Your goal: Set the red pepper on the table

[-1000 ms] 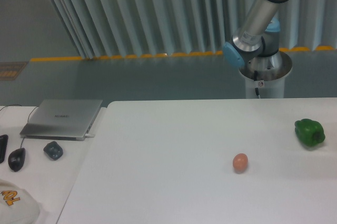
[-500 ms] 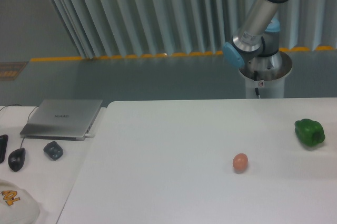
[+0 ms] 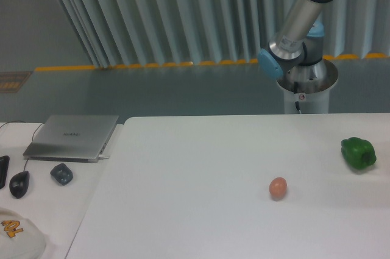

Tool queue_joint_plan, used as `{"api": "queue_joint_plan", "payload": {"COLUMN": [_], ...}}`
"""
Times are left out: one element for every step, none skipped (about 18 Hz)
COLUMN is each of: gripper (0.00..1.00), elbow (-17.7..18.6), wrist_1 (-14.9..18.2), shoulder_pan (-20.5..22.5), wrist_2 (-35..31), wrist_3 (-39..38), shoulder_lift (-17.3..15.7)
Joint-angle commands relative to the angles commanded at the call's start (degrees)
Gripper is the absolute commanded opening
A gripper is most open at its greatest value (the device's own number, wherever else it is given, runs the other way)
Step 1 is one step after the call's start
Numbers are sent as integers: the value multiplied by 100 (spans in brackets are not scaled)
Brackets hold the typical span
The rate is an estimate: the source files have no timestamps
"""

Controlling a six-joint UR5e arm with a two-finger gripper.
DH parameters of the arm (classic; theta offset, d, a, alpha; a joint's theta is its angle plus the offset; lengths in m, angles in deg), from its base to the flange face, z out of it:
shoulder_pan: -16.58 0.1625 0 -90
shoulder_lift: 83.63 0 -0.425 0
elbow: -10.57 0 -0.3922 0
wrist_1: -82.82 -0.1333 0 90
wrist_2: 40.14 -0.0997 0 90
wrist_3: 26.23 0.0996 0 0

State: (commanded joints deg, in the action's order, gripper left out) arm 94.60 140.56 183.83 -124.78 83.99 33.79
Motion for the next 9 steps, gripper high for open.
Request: {"api": "queue_joint_plan", "payload": {"gripper": [89, 88, 85, 79, 75, 69, 67, 67, 67], "elbow": [-35, -36, -36, -36, -27, -18, -1, 8, 17], "wrist_1": [0, -9, -18, -26, -26, -26, -35, -35, -35], "shoulder_pan": [0, 0, 0, 0, 17, 26, 26, 35, 53], "wrist_2": [0, 0, 0, 0, 0, 0, -9, 0, 0], "wrist_3": [52, 96, 114, 114, 141, 158, 176, 176, 185], "shoulder_lift": [0, 0, 0, 17, 26, 26, 26, 26, 26]}}
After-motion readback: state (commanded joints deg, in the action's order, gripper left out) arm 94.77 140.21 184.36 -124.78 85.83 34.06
